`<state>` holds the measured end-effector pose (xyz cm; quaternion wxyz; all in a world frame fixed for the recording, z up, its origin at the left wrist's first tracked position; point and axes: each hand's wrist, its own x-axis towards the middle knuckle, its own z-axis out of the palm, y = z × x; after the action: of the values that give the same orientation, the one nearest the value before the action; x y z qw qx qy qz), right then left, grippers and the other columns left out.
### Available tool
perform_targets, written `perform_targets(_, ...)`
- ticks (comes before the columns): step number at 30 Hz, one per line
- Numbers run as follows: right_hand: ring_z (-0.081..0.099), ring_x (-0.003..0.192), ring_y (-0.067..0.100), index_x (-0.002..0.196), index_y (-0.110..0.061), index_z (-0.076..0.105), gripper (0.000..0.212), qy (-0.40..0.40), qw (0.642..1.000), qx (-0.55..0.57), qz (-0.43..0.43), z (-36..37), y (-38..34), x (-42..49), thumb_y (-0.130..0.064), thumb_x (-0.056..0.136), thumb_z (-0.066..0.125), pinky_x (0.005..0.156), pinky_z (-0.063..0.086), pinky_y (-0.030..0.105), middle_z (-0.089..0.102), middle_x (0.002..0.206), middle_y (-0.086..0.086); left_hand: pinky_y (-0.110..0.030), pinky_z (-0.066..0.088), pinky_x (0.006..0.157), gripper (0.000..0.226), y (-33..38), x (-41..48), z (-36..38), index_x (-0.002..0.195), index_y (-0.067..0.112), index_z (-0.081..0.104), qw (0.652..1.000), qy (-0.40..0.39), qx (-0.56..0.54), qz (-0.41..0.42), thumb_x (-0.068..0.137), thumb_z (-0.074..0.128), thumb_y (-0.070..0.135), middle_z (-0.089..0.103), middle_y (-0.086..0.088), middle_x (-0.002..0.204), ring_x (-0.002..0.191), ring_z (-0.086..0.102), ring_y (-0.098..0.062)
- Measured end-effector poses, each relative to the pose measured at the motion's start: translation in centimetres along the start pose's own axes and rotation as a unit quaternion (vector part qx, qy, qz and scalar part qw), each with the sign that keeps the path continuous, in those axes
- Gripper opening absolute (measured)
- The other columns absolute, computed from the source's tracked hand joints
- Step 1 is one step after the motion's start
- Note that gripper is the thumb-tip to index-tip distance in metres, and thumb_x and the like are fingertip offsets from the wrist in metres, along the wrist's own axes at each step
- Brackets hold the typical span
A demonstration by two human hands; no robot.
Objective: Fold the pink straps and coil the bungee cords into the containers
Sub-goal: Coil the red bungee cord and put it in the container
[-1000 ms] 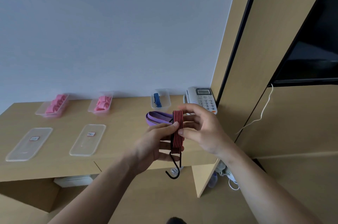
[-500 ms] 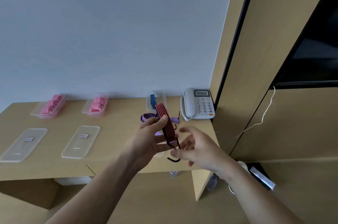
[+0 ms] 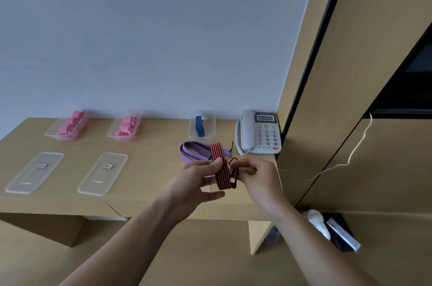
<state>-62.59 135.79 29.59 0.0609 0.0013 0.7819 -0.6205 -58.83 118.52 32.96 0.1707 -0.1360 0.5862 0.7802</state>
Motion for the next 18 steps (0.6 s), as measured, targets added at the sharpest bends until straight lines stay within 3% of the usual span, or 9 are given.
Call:
perform_targets(4, 0.074, 0.094, 0.025, 0.100, -0.018, 0.073, 0.029, -0.040, 0.991, 0.123, 0.023, 1.3, -0.4, 1.9, 0.007, 0.090, 0.061, 0.085, 0.061, 0.045, 0.078, 0.092, 0.005, -0.043, 0.059, 0.083, 0.045, 0.0, 2.2, -1.2, 0.121, -0.003, 0.070, 1.000, 0.014, -0.011, -0.013, 0.089, 0.073, 0.028, 0.070, -0.028, 0.122, 0.114, 0.066, -0.045)
perform_targets(6, 0.074, 0.096, 0.027, 0.108, -0.013, 0.070, 0.028, -0.048, 0.985, 0.161, 0.039, 2.0, -0.4, 3.2, 0.007, 0.091, 0.060, 0.086, 0.058, 0.050, 0.078, 0.096, 0.007, -0.044, 0.059, 0.087, 0.037, 0.4, 3.7, -2.1, 0.117, 0.001, 0.074, 1.000, 0.013, -0.002, -0.017, 0.091, 0.072, 0.028, 0.070, -0.027, 0.123, 0.112, 0.069, -0.040)
perform_targets(11, 0.074, 0.091, 0.024, 0.104, -0.010, 0.073, 0.026, -0.067, 0.968, 0.231, 0.067, 4.1, -0.3, 6.8, 0.009, 0.090, 0.060, 0.075, 0.060, 0.034, 0.077, 0.101, 0.011, -0.042, 0.055, 0.089, 0.026, 1.9, 7.7, -4.8, 0.100, 0.018, 0.082, 0.999, 0.022, 0.031, -0.013, 0.088, 0.074, 0.040, 0.079, -0.004, 0.105, 0.107, 0.069, -0.018)
perform_targets(15, 0.072, 0.102, 0.030, 0.109, -0.009, 0.071, 0.020, -0.046, 0.968, 0.230, 0.086, 6.6, -0.4, 10.7, 0.000, 0.092, 0.065, 0.089, 0.058, 0.044, 0.076, 0.106, 0.012, -0.036, 0.061, 0.078, 0.020, 3.9, 11.7, -7.4, 0.096, 0.018, 0.082, 1.000, 0.012, 0.019, -0.013, 0.096, 0.070, 0.034, 0.079, -0.010, 0.099, 0.089, 0.076, -0.023)
perform_targets(18, 0.071, 0.105, 0.033, 0.113, -0.009, 0.070, 0.021, -0.050, 0.967, 0.229, 0.098, 8.4, -0.6, 13.8, -0.012, 0.092, 0.070, 0.091, 0.057, 0.046, 0.074, 0.110, 0.014, -0.034, 0.062, 0.075, 0.025, 5.2, 14.9, -9.3, 0.102, 0.014, 0.078, 0.999, 0.020, 0.024, -0.018, 0.094, 0.072, 0.037, 0.080, -0.012, 0.099, 0.088, 0.077, -0.025)
